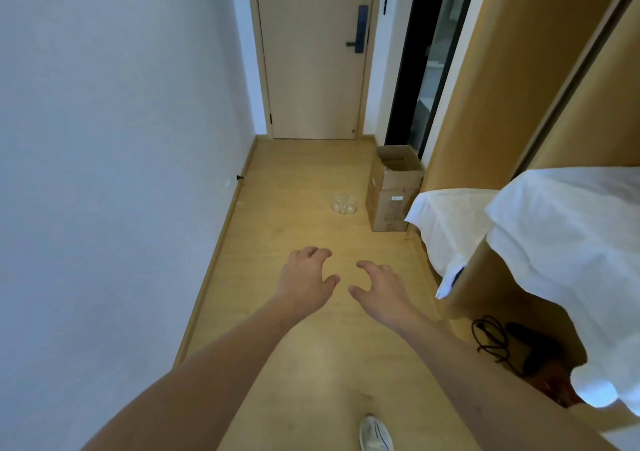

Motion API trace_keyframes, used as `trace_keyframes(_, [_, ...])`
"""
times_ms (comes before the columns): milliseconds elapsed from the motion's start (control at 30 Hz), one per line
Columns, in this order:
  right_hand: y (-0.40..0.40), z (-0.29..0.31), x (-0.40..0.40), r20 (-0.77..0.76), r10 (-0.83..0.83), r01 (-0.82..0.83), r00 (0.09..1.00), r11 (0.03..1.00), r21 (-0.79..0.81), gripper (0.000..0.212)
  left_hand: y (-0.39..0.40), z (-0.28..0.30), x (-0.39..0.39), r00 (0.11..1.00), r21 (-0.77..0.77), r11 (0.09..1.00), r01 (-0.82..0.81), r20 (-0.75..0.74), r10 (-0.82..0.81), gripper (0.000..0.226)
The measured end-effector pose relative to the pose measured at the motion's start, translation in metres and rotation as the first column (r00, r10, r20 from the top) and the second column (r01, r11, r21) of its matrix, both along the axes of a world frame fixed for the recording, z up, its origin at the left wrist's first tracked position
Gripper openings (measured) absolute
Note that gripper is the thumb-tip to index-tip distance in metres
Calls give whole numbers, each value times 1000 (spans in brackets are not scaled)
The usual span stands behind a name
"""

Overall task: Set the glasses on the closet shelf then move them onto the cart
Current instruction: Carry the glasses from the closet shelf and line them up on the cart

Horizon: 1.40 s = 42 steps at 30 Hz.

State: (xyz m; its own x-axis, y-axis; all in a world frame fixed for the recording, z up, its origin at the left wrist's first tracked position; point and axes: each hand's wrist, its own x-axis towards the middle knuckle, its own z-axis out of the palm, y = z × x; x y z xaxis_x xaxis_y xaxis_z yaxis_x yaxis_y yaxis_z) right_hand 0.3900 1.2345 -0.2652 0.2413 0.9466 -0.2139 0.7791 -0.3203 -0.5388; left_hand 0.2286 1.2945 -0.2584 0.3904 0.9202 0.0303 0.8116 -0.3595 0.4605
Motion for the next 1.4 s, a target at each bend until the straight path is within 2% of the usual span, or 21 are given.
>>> trace_keyframes(400, [139,-15,102,-45,-31,31,999,1000,-2,59,137,-14,98,999,-67,998,-15,-51,11,58])
trace_keyframes(667, [221,-18,174,-65,-19,17,998,1000,-23,59,214,-13,173,998,-98,994,-52,-29,49,58])
trace_keyframes(1067, [306,-28,206,-100,-28,24,995,999,-46,59,304,-15,206,998,-97,994,-48,-40,45,57])
trace_keyframes(1400, [427,-38,213,-85,-94,89,992,994,-70,59,444,-29,216,1000,-113,994,10,-22,-12,58])
